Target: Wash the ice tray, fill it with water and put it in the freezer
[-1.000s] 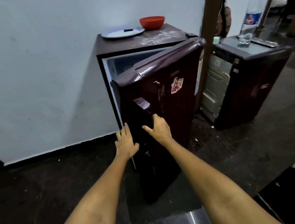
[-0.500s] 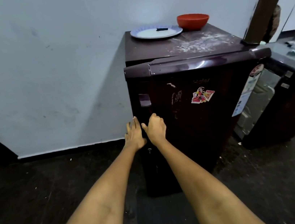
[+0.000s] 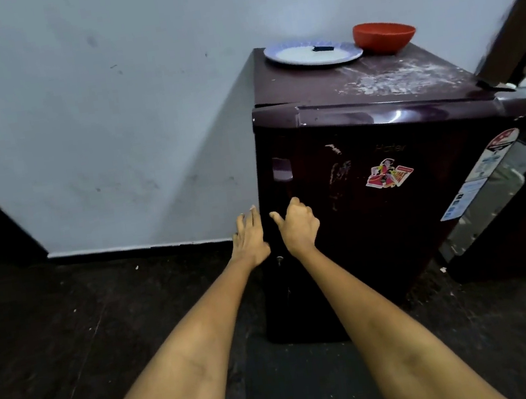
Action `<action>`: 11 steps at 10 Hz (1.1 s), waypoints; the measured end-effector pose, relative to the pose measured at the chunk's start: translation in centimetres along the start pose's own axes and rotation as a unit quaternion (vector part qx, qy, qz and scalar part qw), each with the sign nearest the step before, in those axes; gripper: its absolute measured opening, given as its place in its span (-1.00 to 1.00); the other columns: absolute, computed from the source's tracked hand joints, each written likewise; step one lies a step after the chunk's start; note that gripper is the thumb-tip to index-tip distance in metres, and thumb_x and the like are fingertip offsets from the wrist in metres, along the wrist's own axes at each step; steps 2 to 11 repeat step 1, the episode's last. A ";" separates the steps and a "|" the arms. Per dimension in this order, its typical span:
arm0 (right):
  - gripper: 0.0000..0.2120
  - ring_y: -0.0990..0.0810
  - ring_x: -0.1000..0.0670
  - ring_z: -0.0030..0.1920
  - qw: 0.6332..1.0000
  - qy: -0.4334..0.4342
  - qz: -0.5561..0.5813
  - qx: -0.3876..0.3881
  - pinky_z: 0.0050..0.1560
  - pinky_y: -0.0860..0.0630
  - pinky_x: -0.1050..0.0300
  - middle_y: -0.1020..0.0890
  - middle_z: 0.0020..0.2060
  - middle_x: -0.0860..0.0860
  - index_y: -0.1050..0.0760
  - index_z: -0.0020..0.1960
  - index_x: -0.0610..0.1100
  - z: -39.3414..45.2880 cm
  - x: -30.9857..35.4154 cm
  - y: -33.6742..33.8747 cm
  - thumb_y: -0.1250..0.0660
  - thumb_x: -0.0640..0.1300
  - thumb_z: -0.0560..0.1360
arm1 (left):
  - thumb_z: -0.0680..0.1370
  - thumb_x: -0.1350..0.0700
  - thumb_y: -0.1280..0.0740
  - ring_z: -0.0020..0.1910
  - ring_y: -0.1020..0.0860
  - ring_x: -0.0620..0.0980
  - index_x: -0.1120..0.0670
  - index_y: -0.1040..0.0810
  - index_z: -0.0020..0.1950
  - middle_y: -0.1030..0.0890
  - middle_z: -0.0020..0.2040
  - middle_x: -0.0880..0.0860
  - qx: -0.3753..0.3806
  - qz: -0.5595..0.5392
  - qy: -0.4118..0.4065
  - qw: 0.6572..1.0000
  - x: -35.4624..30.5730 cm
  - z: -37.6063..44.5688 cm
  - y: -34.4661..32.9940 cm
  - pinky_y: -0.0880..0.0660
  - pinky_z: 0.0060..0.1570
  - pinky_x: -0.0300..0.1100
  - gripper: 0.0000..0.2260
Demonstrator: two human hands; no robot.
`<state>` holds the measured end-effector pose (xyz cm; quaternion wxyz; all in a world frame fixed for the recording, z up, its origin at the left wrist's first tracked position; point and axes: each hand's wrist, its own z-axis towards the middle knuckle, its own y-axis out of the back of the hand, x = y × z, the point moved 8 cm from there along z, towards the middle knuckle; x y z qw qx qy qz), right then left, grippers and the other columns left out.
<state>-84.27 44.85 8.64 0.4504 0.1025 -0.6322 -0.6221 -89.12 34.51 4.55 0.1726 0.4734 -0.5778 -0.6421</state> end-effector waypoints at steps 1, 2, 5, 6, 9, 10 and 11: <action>-0.60 -0.57 -0.13 0.06 1.000 -0.014 0.003 0.007 -0.11 -0.51 0.00 -0.61 0.01 -0.15 -0.43 0.13 -0.25 -1.3 -0.6 -1.2 -0.27 0.08 0.51 | 0.52 0.25 -0.27 0.54 -0.02 0.13 0.20 0.12 0.56 -0.09 0.54 0.10 -0.021 0.014 0.034 0.999 2.0 -1.9 -0.4 -0.26 0.43 0.04 -0.26; -0.60 -0.57 -0.13 0.06 1.000 -0.014 0.003 0.007 -0.11 -0.51 0.00 -0.61 0.01 -0.15 -0.43 0.13 -0.25 -1.3 -0.6 -1.2 -0.27 0.08 0.51 | 0.52 0.25 -0.27 0.54 -0.02 0.13 0.20 0.12 0.56 -0.09 0.54 0.10 -0.021 0.014 0.034 0.999 2.0 -1.9 -0.4 -0.26 0.43 0.04 -0.26; -0.60 -0.57 -0.13 0.06 1.000 -0.014 0.003 0.007 -0.11 -0.51 0.00 -0.61 0.01 -0.15 -0.43 0.13 -0.25 -1.3 -0.6 -1.2 -0.27 0.08 0.51 | 0.52 0.25 -0.27 0.54 -0.02 0.13 0.20 0.12 0.56 -0.09 0.54 0.10 -0.021 0.014 0.034 0.999 2.0 -1.9 -0.4 -0.26 0.43 0.04 -0.26; -0.60 -0.57 -0.13 0.06 1.000 -0.014 0.003 0.007 -0.11 -0.51 0.00 -0.61 0.01 -0.15 -0.43 0.13 -0.25 -1.3 -0.6 -1.2 -0.27 0.08 0.51 | 0.52 0.25 -0.27 0.54 -0.02 0.13 0.20 0.12 0.56 -0.09 0.54 0.10 -0.021 0.014 0.034 0.999 2.0 -1.9 -0.4 -0.26 0.43 0.04 -0.26; -0.60 -0.57 -0.13 0.06 1.000 -0.014 0.003 0.007 -0.11 -0.51 0.00 -0.61 0.01 -0.15 -0.43 0.13 -0.25 -1.3 -0.6 -1.2 -0.27 0.08 0.51 | 0.52 0.25 -0.27 0.54 -0.02 0.13 0.20 0.12 0.56 -0.09 0.54 0.10 -0.021 0.014 0.034 0.999 2.0 -1.9 -0.4 -0.26 0.43 0.04 -0.26; -0.60 -0.57 -0.13 0.06 1.000 -0.014 0.003 0.007 -0.11 -0.51 0.00 -0.61 0.01 -0.15 -0.43 0.13 -0.25 -1.3 -0.6 -1.2 -0.27 0.08 0.51 | 0.52 0.25 -0.27 0.54 -0.02 0.13 0.20 0.12 0.56 -0.09 0.54 0.10 -0.021 0.014 0.034 0.999 2.0 -1.9 -0.4 -0.26 0.43 0.04 -0.26; -0.60 -0.57 -0.13 0.06 1.000 -0.014 0.003 0.007 -0.11 -0.51 0.00 -0.61 0.01 -0.15 -0.43 0.13 -0.25 -1.3 -0.6 -1.2 -0.27 0.08 0.51 | 0.52 0.25 -0.27 0.54 -0.02 0.13 0.20 0.12 0.56 -0.09 0.54 0.10 -0.021 0.014 0.034 0.999 2.0 -1.9 -0.4 -0.26 0.43 0.04 -0.26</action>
